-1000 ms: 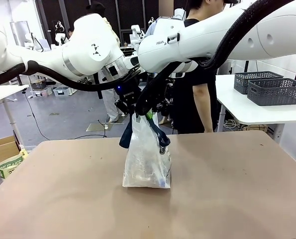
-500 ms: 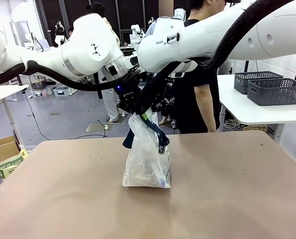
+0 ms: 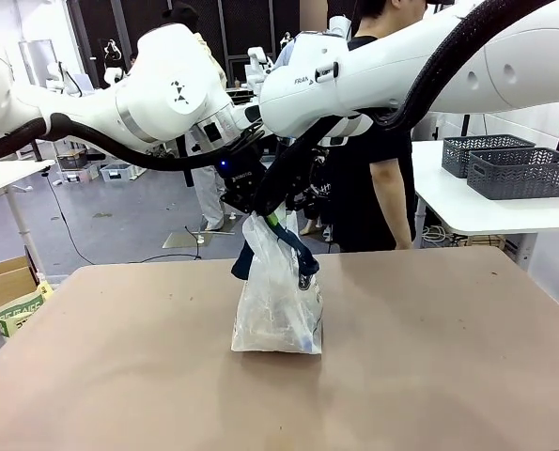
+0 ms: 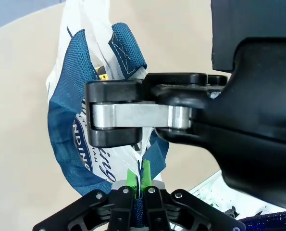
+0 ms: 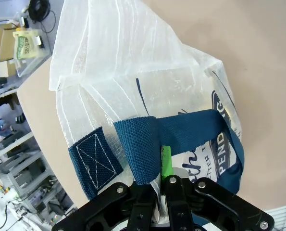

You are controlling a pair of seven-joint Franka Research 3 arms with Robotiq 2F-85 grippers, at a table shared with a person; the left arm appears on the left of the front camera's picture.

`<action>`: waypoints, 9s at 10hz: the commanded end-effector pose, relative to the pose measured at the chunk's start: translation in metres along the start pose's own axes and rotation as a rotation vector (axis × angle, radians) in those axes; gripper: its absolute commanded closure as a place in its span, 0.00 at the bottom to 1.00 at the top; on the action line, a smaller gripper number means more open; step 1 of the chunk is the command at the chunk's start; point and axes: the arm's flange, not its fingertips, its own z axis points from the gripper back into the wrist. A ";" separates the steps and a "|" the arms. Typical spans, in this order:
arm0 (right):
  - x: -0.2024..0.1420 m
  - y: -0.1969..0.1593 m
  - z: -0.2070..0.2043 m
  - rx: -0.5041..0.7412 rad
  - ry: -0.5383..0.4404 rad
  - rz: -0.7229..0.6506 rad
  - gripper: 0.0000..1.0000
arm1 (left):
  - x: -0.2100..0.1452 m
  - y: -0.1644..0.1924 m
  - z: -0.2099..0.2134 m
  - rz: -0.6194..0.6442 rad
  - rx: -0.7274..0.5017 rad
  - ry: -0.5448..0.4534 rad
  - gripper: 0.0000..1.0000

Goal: Transfer purchased items from the store into the shopping bag.
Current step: Move the Reusable shopping bag to the right side of the table.

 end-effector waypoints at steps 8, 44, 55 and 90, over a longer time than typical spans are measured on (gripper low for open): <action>-0.001 0.001 -0.001 0.006 -0.008 0.062 1.00 | 0.000 0.000 0.000 0.000 0.000 0.000 1.00; -0.001 -0.183 0.119 0.475 -0.202 1.096 0.00 | 0.014 0.001 0.067 -0.059 0.202 -0.022 1.00; -0.001 -0.183 0.119 0.475 -0.202 1.096 0.00 | 0.015 0.129 0.160 0.183 0.478 0.052 1.00; -0.001 -0.183 0.119 0.475 -0.202 1.096 0.00 | -0.096 0.225 0.177 0.158 0.419 -0.222 0.00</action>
